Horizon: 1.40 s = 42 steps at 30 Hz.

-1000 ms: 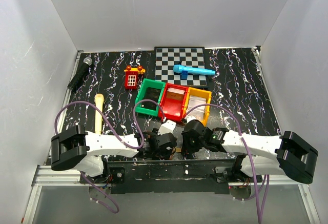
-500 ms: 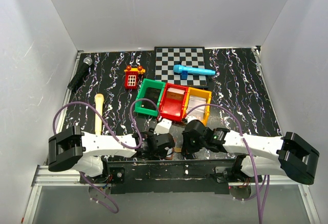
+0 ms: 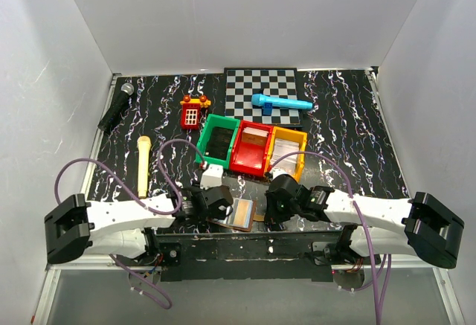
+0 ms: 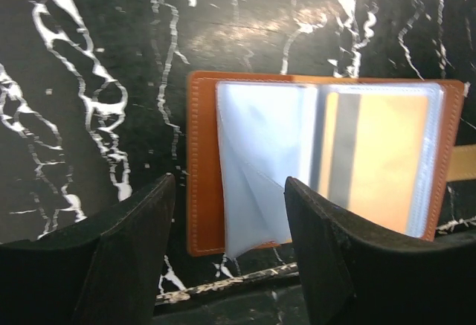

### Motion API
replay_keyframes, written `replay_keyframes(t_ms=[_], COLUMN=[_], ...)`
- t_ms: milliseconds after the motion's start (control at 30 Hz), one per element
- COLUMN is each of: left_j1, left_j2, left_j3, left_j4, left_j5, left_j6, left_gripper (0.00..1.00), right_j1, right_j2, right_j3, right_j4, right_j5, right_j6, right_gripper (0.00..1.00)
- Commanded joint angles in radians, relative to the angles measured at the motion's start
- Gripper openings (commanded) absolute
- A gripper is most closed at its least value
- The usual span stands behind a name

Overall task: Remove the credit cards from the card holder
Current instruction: Remove the credit card from the card holder.

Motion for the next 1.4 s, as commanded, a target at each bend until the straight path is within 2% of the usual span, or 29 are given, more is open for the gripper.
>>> replay_keyframes(t_ms=[0,200,333,400,533,600,733,1167,1367], left_j1=[0.061,0.086,0.086,0.084,0.075,0.055,0.011,-0.025,-0.032], left_j2=[-0.098,-0.218,-0.287,-0.299,-0.212,-0.124,0.001,0.133,0.188], left_j3=[-0.036,-0.015,0.003,0.003,0.029,0.055,0.088,0.088,0.108], left_j4=[-0.039,-0.062,0.06,0.163,0.28,0.295,0.27,0.23,0.216], left_j5=[-0.023,-0.017,0.076,0.182,0.348,0.375,0.33,0.244,0.227], left_j6=[-0.017,0.0,0.066,0.121,0.164,0.183,0.181,0.164,0.166], left_gripper=[0.61,0.61,0.57,0.56,0.53,0.53,0.53,0.62,0.63], right_j1=[-0.002,-0.002,-0.002,-0.002,-0.002,-0.002,-0.002,-0.004,-0.004], right_j2=[-0.016,-0.013,-0.007,-0.007,-0.004,-0.001,0.003,0.013,0.012], right_j3=[0.01,0.019,0.02,0.02,0.024,0.024,0.022,0.013,0.01], right_j4=[-0.002,-0.006,-0.005,-0.003,-0.002,0.0,0.003,0.018,0.018], right_j5=[-0.003,-0.005,-0.006,-0.008,-0.006,-0.008,-0.011,-0.017,-0.019], right_j6=[0.0,-0.003,-0.002,-0.002,-0.003,-0.002,0.0,0.0,0.0], right_gripper=[0.01,0.01,0.01,0.01,0.01,0.01,0.01,0.01,0.01])
